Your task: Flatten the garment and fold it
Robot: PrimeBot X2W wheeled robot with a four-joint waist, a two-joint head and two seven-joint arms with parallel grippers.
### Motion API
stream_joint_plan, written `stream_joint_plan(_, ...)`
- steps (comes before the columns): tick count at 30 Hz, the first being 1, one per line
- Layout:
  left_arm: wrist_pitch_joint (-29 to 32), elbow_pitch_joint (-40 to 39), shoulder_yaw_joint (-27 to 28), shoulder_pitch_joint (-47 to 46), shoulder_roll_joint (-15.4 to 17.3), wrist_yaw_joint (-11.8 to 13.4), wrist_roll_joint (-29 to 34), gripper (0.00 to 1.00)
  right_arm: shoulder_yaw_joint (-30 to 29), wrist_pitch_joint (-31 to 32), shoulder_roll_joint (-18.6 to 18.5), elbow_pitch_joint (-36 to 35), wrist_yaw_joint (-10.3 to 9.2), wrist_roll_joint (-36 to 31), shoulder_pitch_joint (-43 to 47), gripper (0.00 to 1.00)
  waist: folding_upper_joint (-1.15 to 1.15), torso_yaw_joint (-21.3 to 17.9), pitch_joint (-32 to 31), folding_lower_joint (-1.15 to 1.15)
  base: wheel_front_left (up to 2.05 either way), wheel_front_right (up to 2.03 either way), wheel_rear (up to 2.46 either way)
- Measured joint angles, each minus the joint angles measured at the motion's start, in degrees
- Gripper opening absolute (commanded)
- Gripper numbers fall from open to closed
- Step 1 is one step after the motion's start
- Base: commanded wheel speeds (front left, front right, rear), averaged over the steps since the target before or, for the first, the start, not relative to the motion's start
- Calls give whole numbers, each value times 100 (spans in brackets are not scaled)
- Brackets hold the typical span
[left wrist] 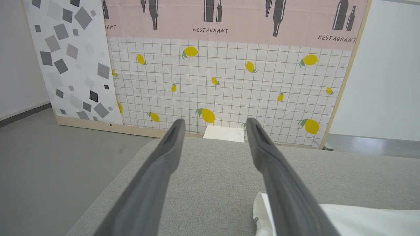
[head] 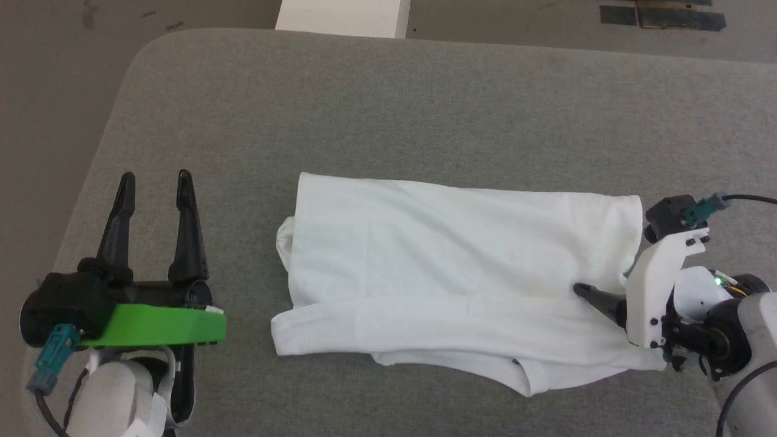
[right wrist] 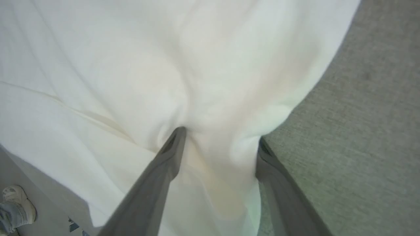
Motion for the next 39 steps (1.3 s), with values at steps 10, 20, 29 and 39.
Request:
stream_joint_plan(10,0,207,332,70,-606,-553,337,100,526,-508,-53,428,0,154,-365,0,0,231,60,0,0,0,0)
stream_joint_plan(20,0,497,531,381,-1017,-873,625,100,57,-668,-479,802,1,305,-15,0,0,328,-489,0,0,0,0)
stream_joint_plan(29,-1,611,520,656,-1136,-960,669,100,-1281,-312,-1152,935,1,-681,410,0,0,248,-1091,0,0,0,0)
stream_joint_plan(39,-1,593,589,668,-1134,-1004,732,100,-990,876,-1202,-410,0,-1408,253,0,0,83,-1124,0,0,0,0)
